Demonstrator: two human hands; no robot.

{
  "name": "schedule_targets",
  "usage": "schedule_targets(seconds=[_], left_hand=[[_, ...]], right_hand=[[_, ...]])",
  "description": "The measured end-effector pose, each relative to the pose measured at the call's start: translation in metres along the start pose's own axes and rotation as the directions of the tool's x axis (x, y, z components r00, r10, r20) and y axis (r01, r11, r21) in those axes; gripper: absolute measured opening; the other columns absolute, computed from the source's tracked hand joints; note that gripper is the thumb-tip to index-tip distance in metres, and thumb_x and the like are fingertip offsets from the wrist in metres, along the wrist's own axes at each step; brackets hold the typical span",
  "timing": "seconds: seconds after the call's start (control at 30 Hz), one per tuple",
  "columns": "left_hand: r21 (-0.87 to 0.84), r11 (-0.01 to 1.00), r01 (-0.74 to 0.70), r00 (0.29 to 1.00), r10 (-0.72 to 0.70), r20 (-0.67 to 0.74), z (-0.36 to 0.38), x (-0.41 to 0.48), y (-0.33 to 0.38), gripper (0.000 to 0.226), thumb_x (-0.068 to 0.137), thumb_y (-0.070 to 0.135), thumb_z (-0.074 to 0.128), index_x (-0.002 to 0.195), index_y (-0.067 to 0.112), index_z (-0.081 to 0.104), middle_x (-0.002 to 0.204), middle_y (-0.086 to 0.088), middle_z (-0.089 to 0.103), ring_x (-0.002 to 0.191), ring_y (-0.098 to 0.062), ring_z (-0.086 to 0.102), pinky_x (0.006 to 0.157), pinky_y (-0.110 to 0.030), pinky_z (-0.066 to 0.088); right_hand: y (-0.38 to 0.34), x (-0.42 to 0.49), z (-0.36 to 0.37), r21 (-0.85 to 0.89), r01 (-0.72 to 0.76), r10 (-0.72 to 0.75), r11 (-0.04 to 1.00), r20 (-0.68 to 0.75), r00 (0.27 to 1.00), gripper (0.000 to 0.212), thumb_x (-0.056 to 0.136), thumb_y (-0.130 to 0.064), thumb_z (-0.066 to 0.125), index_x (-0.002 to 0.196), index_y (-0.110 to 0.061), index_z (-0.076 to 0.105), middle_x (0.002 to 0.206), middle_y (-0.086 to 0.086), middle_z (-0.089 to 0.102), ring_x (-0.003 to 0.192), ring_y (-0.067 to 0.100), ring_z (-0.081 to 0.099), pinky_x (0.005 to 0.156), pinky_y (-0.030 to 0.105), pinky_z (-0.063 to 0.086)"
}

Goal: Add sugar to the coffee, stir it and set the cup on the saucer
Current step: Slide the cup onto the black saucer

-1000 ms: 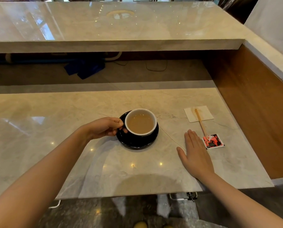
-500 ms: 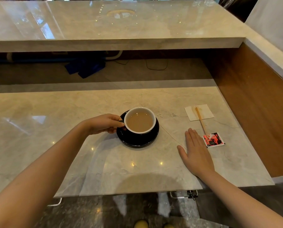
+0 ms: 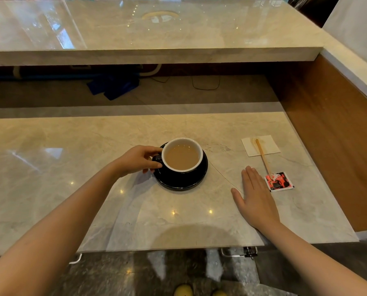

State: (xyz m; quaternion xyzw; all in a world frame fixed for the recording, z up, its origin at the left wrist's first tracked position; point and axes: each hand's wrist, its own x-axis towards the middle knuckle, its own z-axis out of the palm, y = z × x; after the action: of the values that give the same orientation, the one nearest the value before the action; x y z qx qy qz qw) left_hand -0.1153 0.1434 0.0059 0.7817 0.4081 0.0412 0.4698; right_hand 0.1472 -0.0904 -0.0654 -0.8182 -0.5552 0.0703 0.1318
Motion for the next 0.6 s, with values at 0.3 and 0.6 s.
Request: schedule_targets(seconds=[0.3, 0.6], left_hand=[[0.028, 0.999, 0.024, 1.0, -0.024, 0.001, 0.003, 0.0, 0.005, 0.044, 0.084, 0.008, 0.065, 0.125, 0.022, 0.056, 0.086, 0.002, 0.07, 0.059, -0.007, 0.063, 0.054, -0.019, 0.053], [-0.087, 0.993, 0.078, 0.981, -0.092, -0.173, 0.012, -0.011, -0.001, 0.027, 0.084, 0.006, 0.065, 0.109, 0.015, 0.065, 0.088, -0.001, 0.069, 0.064, -0.016, 0.065, 0.052, -0.018, 0.054]], right_hand=[[0.005, -0.005, 0.001, 0.028, -0.012, 0.012, 1.0, -0.008, 1.0, 0.066, 0.094, -0.046, 0.035, 0.146, -0.011, 0.015, 0.157, 0.007, 0.011, 0.145, 0.017, 0.005, 0.117, 0.032, 0.004], [0.0, -0.003, 0.0, 0.085, -0.018, 0.021, 0.996, -0.034, 0.999, 0.063, 0.094, -0.045, 0.037, 0.144, -0.01, 0.022, 0.156, 0.007, 0.019, 0.144, 0.018, 0.011, 0.116, 0.032, 0.007]])
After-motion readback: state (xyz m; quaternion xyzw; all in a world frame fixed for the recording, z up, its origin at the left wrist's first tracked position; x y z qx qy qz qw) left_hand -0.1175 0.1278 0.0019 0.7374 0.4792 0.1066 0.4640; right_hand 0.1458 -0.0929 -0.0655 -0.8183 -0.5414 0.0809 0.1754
